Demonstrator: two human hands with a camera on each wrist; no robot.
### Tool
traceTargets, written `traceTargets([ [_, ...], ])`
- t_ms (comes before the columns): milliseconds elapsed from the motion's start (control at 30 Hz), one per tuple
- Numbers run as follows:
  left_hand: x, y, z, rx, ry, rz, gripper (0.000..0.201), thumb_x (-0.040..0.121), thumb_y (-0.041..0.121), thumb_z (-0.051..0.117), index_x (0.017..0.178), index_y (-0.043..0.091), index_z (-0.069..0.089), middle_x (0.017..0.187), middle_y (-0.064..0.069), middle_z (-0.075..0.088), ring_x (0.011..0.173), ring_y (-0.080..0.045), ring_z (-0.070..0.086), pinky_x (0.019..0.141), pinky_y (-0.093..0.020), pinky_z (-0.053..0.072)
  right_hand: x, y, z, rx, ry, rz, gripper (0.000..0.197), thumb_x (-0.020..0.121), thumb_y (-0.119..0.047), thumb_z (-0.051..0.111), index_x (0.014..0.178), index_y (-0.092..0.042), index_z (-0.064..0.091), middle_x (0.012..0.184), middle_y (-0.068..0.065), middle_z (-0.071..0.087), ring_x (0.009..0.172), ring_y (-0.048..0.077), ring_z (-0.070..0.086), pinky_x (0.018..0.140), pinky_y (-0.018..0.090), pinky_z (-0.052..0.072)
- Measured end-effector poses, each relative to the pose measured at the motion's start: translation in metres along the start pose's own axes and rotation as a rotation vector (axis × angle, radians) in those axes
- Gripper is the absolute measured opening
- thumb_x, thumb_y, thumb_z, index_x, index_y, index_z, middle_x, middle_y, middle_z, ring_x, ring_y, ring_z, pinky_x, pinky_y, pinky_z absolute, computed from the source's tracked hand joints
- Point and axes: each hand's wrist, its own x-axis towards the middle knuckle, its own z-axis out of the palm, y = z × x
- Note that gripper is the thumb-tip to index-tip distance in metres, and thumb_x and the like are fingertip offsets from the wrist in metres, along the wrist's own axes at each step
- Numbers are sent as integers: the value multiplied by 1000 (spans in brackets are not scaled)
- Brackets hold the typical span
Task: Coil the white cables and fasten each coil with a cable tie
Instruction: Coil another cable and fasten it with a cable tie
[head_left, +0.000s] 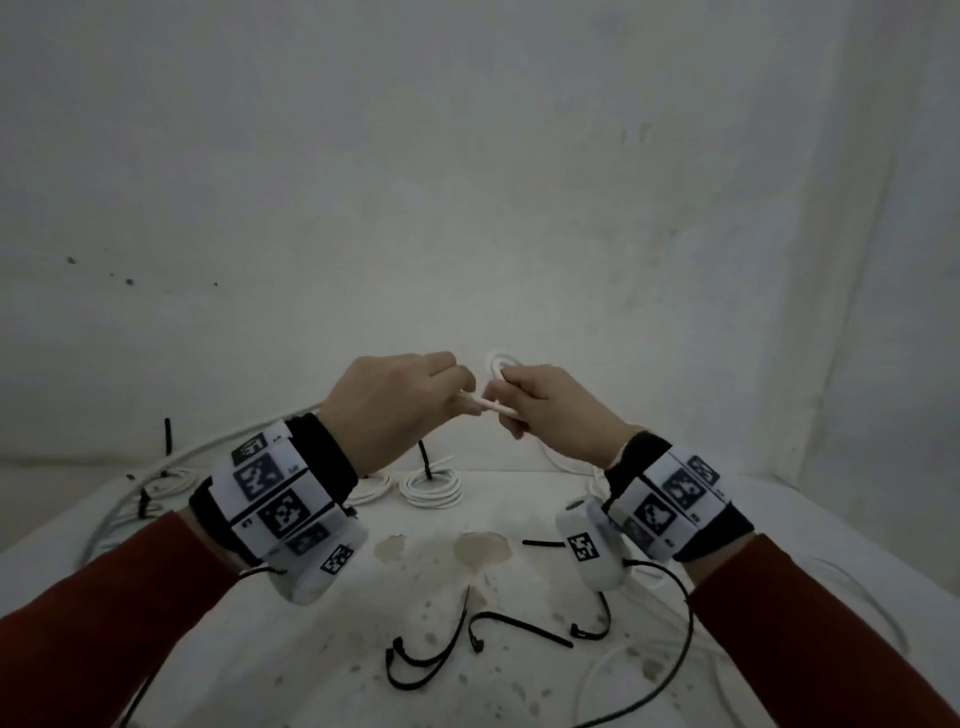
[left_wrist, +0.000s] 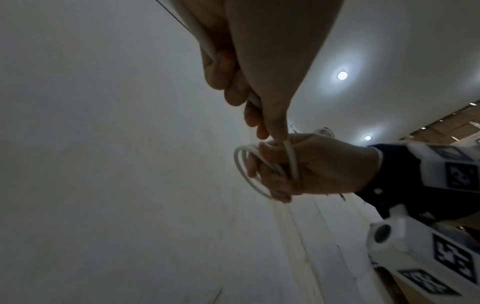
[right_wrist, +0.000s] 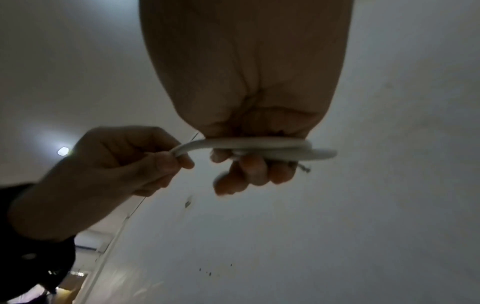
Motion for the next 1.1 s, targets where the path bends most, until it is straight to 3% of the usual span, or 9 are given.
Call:
traceTargets([
  [167, 0, -15, 6, -377, 49, -215, 60, 88, 66, 30, 118, 27, 65, 84, 13, 53, 69, -5, 51, 61, -20, 41, -15, -4, -7, 540, -159, 35, 74, 100, -50, 21, 63, -4, 66, 41, -4, 29, 39, 11, 23, 45, 24, 20],
  [233, 2, -12, 12, -581, 31, -258, 44, 90, 59, 36, 111, 34, 65, 84, 11, 51, 74, -4, 50, 69, -12, 37, -16, -10, -5, 727, -175, 60, 80, 94, -59, 17, 50, -8, 61, 35, -6, 26, 35, 11, 18, 43, 25, 15],
  [333, 8, 2, 9, -792, -11, -379, 26, 96, 42, 40, 80, 40, 60, 76, 11, 54, 67, 1, 50, 65, -10, 34, -15, -19, -3, 855, -15, 99, 73, 94, -56, 24, 39, -15, 50, 31, -5, 23, 31, 11, 18, 40, 19, 17],
  [467, 11, 10, 5, -1088, -38, -515, 34, 97, 32, 37, 75, 19, 59, 65, 18, 56, 54, 2, 40, 49, -5, 32, -14, -26, 1, 854, 329, 135, 67, 101, -44, 36, 39, -19, 43, 35, -4, 25, 34, 13, 20, 41, 20, 21],
  [567, 15, 10, 6, -1054, 49, -509, 31, 100, 28, 40, 76, 19, 57, 73, 15, 61, 59, 1, 44, 54, -7, 35, -11, -28, 9, 832, 470, 119, 62, 100, -43, 39, 43, -21, 47, 43, -3, 32, 42, 13, 27, 47, 25, 24],
  [667, 18, 11, 7, -1055, 110, -535, 29, 96, 35, 38, 80, 17, 54, 80, -1, 62, 73, -15, 56, 65, -28, 47, -9, -30, 15, 793, 510, 92, 59, 100, -45, 38, 46, -23, 46, 50, -3, 36, 50, 13, 30, 53, 27, 26],
  [800, 22, 21, 8, -1200, 173, -547, 19, 101, 26, 32, 92, 17, 46, 73, 2, 61, 77, -15, 61, 83, -33, 50, -8, -34, 19, 745, 577, 154, 54, 99, -48, 38, 54, -18, 42, 51, -5, 37, 49, 10, 31, 49, 22, 28],
  [967, 25, 29, 9, -1140, 128, -577, 30, 102, 26, 33, 82, 17, 53, 65, 5, 43, 57, -7, 45, 59, -30, 50, -8, -24, 25, 818, 487, 162, 58, 97, -53, 38, 59, -12, 53, 57, 3, 53, 62, 19, 51, 69, 37, 37],
  [1100, 23, 29, 12, -917, 60, -529, 31, 101, 33, 33, 76, 24, 47, 55, 10, 42, 49, -10, 40, 52, -33, 41, -19, -24, 18, 1056, 230, 153, 50, 90, -50, 47, 59, -11, 47, 44, 1, 37, 40, 18, 43, 71, 41, 46],
])
